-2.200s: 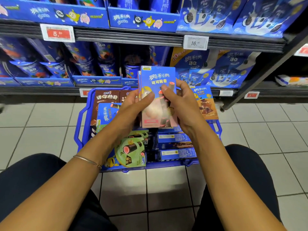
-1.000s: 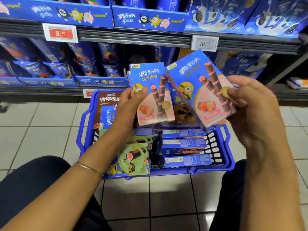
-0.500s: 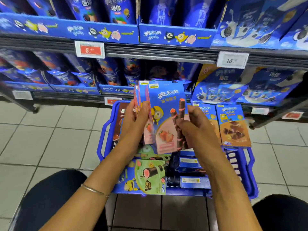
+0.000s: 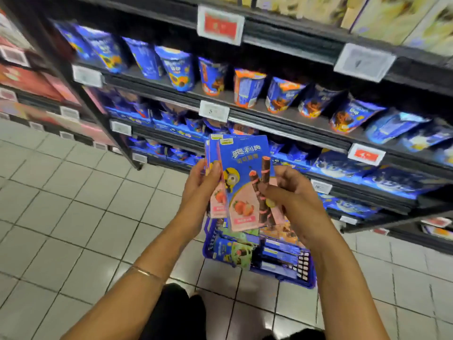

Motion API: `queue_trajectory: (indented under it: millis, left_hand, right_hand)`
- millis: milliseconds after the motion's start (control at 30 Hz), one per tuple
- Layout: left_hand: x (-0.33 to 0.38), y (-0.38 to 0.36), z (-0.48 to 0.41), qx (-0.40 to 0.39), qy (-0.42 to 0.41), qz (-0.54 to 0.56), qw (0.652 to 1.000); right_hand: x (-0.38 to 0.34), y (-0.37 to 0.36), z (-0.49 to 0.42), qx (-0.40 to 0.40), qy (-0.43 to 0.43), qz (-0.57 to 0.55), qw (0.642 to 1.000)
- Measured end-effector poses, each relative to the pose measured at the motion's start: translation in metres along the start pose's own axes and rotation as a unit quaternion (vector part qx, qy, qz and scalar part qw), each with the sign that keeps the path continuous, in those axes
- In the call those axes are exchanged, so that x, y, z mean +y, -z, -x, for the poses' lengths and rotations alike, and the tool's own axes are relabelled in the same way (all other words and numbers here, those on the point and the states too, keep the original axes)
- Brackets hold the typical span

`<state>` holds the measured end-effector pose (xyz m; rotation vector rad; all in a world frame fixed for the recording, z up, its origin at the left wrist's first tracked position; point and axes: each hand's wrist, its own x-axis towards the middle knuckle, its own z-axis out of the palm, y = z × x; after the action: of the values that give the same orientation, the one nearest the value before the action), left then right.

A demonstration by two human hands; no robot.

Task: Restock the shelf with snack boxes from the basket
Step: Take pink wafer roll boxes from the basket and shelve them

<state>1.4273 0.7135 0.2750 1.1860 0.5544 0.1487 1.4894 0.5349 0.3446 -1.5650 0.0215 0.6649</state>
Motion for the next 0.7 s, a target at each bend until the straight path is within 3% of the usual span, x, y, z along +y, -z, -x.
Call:
queue_trajectory:
  millis: [200,333,700]
  left_hand:
    - [0.228,0.023,0.064,0.014,-0.060,0.038,0.997]
    - [0.335,0.042,0.089,0.010,-0.129,0.046,0.991]
    - [0.457,0.089,0.105,0.011,-0.263,0.057,0.963]
  right_hand:
    - [-0.202,-0.084,0.080,-0.068,0.082,-0.013,0.994]
    - [-0.296,-0.133,0.122,-0.111,0.125,-0.036,0.985]
    - [-0.395,-0.215,0.145,-0.116,0.231,-0.041,0.965]
